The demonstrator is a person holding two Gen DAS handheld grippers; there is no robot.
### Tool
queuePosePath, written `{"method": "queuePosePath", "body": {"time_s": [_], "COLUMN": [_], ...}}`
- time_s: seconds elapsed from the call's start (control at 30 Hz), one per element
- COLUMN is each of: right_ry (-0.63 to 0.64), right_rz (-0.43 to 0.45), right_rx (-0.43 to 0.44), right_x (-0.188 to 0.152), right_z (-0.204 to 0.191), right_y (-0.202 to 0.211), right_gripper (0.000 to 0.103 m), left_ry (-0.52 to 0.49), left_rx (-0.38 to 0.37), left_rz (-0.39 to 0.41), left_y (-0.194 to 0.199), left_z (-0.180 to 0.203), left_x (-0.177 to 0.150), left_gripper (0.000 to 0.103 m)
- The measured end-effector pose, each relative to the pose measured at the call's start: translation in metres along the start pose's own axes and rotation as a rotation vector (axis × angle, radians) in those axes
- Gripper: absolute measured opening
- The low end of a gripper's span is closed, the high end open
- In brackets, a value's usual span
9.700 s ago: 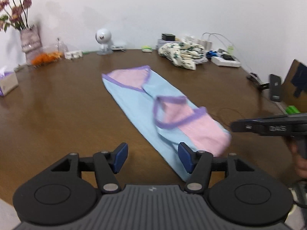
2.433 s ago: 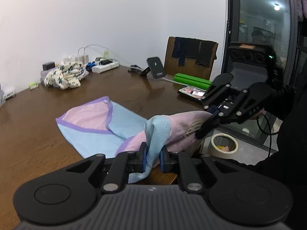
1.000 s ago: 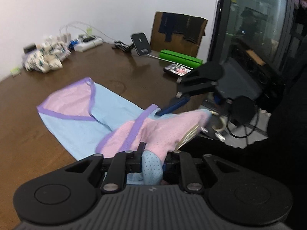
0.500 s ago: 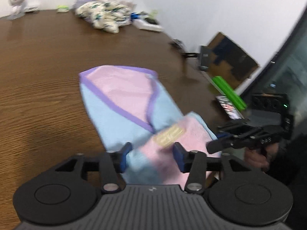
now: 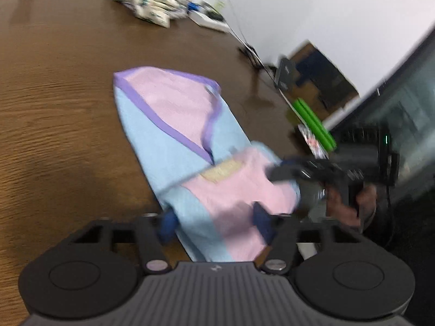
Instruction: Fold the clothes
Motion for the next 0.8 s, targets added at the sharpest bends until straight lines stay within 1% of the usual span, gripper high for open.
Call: {"method": "queuePosePath", "body": {"time_s": [0.03,0.07,0.1,0.17,0.23,0.33,0.43,0.53,0.6,0.63,0.67,0.7,0.73,0.77,0.8], "right_ry": [0.01,0.027,0.045,0.084,0.104,0.087,0.035,0.014,0.031,0.042,0.054,0.066,0.077,0.09,0.102], "right_rz": [0.011,0.028,0.045,0.086,0.136,0.205,0.23,0.24,0.23,0.215,0.195,0.185,0.182,0.18,0.19], "right_rx": [0.0,0.002,0.005,0.011,0.014,-0.006,-0.055,-0.132,-0.189,-0.215,-0.239,-0.262,-0.289,-0.316,-0.336], "right_x": [-0.001,-0.001,-0.002,-0.002,0.0,0.006,0.009,0.012,0.013,0.013,0.012,0.011,0.01,0.01,0.011], "right_z": [-0.002,-0.006,-0.01,-0.019,-0.024,-0.021,-0.008,0.003,0.006,0.007,0.009,0.01,0.011,0.01,0.009], "right_y": [0.001,0.004,0.007,0.018,0.029,0.039,0.038,0.028,0.018,0.012,0.007,0.004,0.004,0.004,0.008], "right_gripper": [0.005,0.005,0.004,0.004,0.004,0.003,0.003,0.003,0.003,0.007,0.008,0.01,0.016,0.02,0.027], "left_ry": [-0.019,-0.028,-0.028,-0.037,-0.057,-0.07,-0.056,-0.022,-0.013,-0.017,-0.021,-0.024,-0.028,-0.029,-0.024], "left_rx": [0.003,0.001,-0.004,-0.012,-0.02,-0.016,0.009,0.047,0.079,0.095,0.11,0.126,0.153,0.183,0.203], "left_rz": [0.004,0.013,0.031,0.076,0.117,0.137,0.137,0.119,0.103,0.102,0.1,0.099,0.107,0.128,0.15], "left_y": [0.0,0.001,0.003,0.011,0.017,0.011,0.0,-0.011,-0.018,-0.019,-0.019,-0.02,-0.019,-0.015,-0.009], "left_z": [0.002,0.003,0.005,0.01,0.015,0.017,0.011,0.001,-0.005,-0.006,-0.007,-0.008,-0.009,-0.01,-0.012], "left_x": [-0.001,-0.002,0.0,0.005,0.011,0.023,0.034,0.038,0.037,0.035,0.033,0.031,0.03,0.029,0.029], "left_gripper": [0.033,0.026,0.022,0.018,0.018,0.017,0.017,0.017,0.018,0.018,0.019,0.025,0.031,0.042,0.043]}}
Point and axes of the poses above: each gripper's, at about its wrist camera, not at the fingertips, and y roughly against the way its jaws point, z to its right, x to its top, the point moved 7 cm from there along -y, roughly the way its jaws point, and after that the axes turned 1 degree about -y, right-handed, at the moved point
